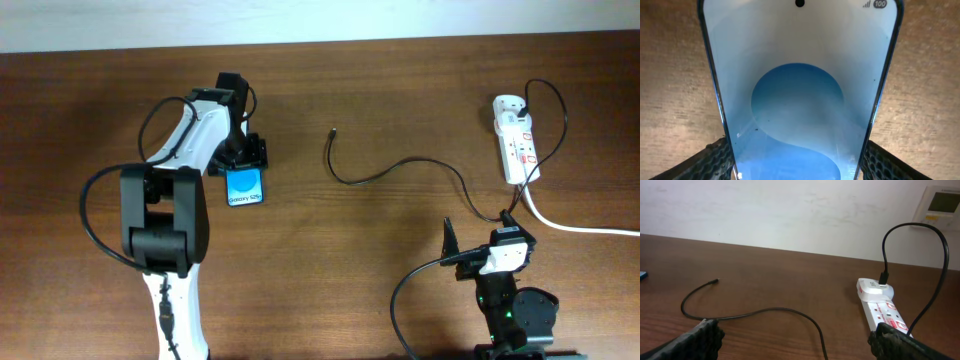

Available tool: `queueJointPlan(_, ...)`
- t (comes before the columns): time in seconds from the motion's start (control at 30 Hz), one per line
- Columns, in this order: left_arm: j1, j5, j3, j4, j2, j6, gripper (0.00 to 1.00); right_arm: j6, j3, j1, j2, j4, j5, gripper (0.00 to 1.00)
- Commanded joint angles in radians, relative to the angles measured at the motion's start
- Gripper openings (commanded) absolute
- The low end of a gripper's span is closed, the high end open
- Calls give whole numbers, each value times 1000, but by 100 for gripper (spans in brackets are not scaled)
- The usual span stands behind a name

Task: Plug charger to phone and switch on socket
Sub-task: 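Lift the phone with the left gripper and tilt it toward center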

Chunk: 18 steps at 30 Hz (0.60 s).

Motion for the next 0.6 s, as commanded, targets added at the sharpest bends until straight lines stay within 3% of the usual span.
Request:
queueJointPlan(0.0,-4,-3,119,-66,14,9,76,7,-5,9,-8,-5,2,98)
queueJointPlan(0.33,-4,13,323,-217,14,8,74,7,-5,9,-8,-5,2,98)
queueJointPlan(0.5,-4,42,323,-217,14,-10,57,7,-5,9,-8,-5,2,98)
queueJointPlan(0.53,-4,43,323,-218,14,-61,44,7,-5,9,-8,-5,2,98)
queueJointPlan(0.57,-4,43,323,-218,14,-94,39,7,-5,9,-8,-5,2,98)
